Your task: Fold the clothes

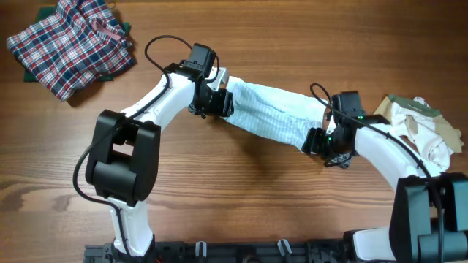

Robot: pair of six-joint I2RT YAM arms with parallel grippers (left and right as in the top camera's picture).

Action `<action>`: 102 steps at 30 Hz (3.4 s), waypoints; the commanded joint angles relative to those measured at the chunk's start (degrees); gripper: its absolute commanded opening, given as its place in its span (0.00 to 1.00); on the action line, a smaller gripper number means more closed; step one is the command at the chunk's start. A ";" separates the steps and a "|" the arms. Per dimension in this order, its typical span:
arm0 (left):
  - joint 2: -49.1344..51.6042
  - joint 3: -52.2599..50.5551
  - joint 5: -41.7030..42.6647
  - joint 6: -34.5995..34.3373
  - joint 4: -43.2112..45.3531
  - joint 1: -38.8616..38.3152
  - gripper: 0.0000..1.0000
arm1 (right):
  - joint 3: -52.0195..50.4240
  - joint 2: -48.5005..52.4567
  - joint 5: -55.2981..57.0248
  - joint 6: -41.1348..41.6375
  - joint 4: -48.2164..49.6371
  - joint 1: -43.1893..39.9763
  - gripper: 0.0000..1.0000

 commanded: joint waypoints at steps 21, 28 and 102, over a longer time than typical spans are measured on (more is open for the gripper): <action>4.52 0.44 5.20 -1.99 -3.48 -1.22 0.05 | -1.77 -0.72 -4.70 1.53 2.49 0.09 0.04; 4.09 1.16 5.20 -1.97 -4.24 -1.22 0.04 | -1.27 -0.79 -5.29 1.92 2.62 0.09 0.05; -10.84 4.83 -7.21 -0.24 -14.34 -1.22 0.07 | 2.36 -19.96 -25.68 12.04 -17.75 1.81 0.09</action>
